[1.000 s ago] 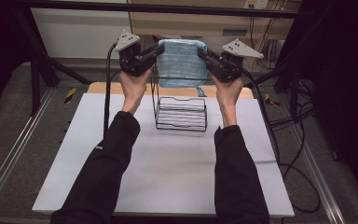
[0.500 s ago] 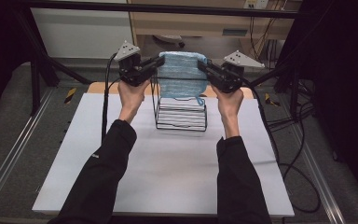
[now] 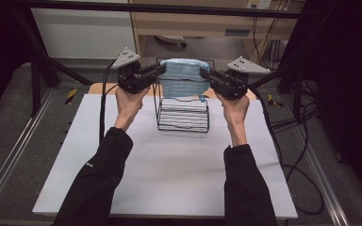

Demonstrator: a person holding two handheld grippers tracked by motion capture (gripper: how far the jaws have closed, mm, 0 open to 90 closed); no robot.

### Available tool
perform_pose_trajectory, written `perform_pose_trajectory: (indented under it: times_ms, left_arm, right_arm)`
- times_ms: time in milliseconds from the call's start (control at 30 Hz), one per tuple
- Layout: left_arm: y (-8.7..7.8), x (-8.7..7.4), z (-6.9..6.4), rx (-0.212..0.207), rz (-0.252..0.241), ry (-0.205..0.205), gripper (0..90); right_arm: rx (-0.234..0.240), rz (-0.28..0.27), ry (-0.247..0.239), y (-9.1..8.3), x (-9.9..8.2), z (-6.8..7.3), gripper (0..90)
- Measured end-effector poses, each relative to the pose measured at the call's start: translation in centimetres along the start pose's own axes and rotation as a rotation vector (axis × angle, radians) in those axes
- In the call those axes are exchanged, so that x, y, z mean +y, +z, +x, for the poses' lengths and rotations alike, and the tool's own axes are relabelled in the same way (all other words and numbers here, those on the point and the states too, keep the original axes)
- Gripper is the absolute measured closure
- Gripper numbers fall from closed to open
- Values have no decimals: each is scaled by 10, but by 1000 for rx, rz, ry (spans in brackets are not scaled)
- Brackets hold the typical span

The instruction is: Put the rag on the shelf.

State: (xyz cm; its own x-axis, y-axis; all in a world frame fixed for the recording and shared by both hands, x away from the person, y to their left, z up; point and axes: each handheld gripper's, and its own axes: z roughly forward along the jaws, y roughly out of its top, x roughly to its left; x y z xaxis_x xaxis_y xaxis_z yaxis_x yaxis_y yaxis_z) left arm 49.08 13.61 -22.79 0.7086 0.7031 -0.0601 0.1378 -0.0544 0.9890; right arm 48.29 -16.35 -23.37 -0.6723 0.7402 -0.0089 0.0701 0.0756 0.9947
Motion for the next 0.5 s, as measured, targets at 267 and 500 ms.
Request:
perform_pose_trajectory:
  times_ms: [267,500]
  left_arm:
    - [-7,-7,-4,-22,46,7,795]
    - [-10,-2,-6,-6,68,12,756]
  right_arm:
    - [31,57,21,-3,-2,0,793]
    - [53,72,3,-4,-6,-2,803]
